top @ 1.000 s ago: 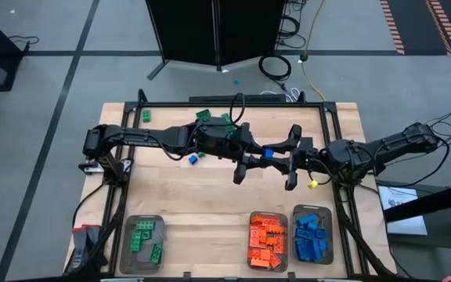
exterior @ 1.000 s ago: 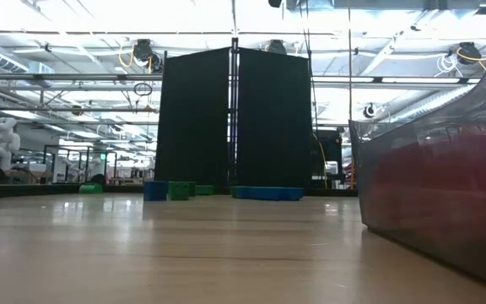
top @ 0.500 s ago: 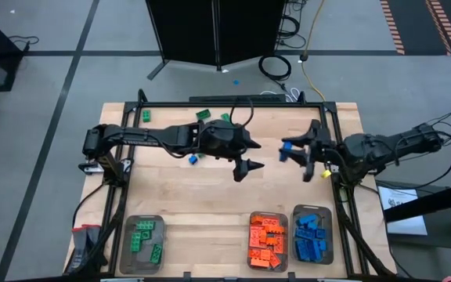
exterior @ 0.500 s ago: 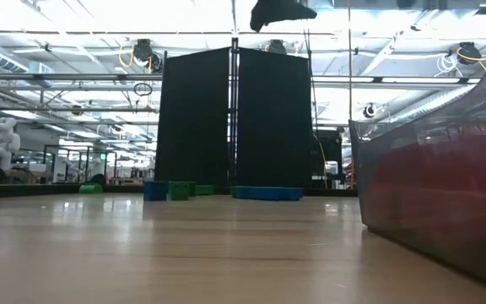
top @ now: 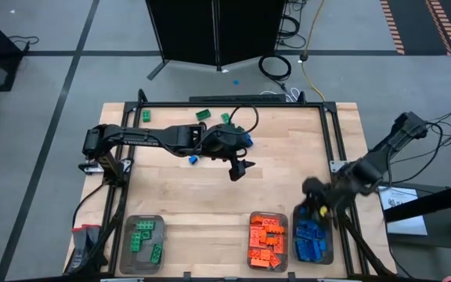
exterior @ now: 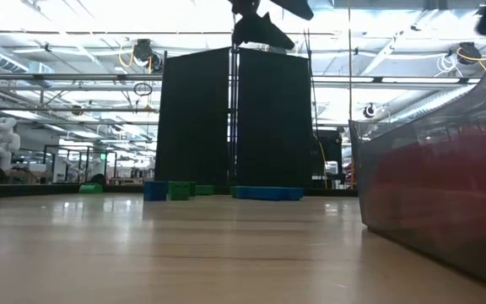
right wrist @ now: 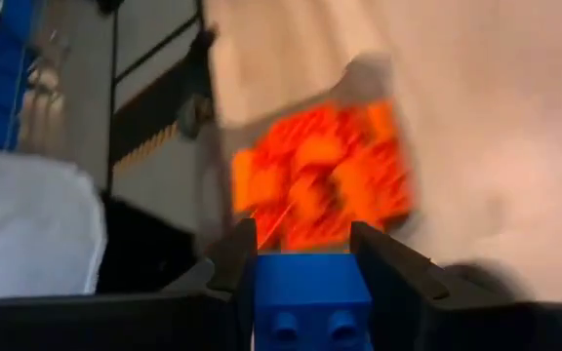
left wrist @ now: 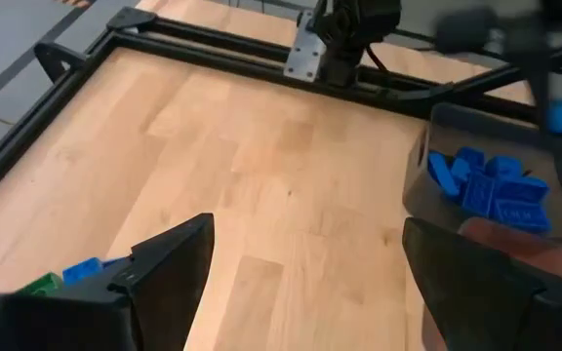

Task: Sort blocks
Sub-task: Put the blue game piece into the right black bin

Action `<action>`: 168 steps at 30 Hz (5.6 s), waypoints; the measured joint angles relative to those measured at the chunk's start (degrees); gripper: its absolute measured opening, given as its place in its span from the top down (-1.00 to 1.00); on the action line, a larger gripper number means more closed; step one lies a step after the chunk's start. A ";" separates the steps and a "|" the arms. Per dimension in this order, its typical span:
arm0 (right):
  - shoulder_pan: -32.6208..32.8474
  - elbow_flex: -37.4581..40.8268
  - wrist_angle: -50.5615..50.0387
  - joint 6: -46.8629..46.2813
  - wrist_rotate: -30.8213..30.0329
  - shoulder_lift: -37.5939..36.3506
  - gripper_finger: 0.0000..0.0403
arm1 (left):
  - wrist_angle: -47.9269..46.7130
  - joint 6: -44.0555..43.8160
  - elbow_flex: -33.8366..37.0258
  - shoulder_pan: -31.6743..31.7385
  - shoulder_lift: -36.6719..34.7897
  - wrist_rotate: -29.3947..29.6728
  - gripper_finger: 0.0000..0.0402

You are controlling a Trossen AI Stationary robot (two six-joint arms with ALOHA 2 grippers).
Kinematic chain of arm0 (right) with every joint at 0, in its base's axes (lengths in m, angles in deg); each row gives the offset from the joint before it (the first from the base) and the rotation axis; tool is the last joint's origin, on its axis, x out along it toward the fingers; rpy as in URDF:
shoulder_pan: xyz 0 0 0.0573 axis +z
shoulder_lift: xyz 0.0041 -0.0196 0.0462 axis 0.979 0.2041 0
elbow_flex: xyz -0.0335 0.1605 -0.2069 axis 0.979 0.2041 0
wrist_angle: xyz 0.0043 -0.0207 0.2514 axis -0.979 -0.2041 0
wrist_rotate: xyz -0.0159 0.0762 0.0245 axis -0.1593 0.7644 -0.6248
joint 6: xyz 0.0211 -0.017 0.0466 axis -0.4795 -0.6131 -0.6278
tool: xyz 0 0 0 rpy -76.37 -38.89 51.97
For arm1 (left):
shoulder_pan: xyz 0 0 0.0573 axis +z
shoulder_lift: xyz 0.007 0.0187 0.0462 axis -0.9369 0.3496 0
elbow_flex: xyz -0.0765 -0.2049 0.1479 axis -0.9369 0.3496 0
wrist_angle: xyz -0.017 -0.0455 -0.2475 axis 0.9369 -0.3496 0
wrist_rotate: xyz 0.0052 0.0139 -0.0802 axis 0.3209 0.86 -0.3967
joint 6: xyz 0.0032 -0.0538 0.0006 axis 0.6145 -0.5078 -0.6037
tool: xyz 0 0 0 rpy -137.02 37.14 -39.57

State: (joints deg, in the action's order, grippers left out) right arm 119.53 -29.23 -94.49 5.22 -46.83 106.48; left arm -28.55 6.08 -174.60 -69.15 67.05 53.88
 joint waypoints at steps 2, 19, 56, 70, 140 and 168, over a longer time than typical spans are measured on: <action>3.63 -0.02 0.74 -3.22 0.02 2.53 0.40 | 0.02 -0.01 0.00 0.00 0.00 0.04 -0.67; 10.95 -0.02 0.42 -11.90 1.33 18.40 -0.56 | -0.06 1.11 0.02 0.68 0.00 3.02 -0.67; 10.84 -0.02 -9.38 -14.01 -3.50 8.54 -0.67 | -6.67 41.05 2.43 14.61 17.57 -3.38 -0.67; 10.80 -0.02 -12.74 -13.90 -3.53 8.56 -0.67 | -4.33 7.07 -0.34 19.17 17.55 -7.88 -0.67; 6.27 -0.04 -18.80 -6.15 -18.27 8.43 -0.67 | -18.44 -24.44 -23.10 5.21 25.62 -9.52 0.17; 4.46 -0.04 -14.45 -8.05 -17.88 8.45 -0.67 | -28.87 -41.15 -15.70 -2.80 26.21 2.76 -0.51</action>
State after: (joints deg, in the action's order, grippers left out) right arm 123.98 -29.27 -108.94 -2.83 -64.71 114.93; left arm -57.42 -35.07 -190.31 -71.95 93.27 56.65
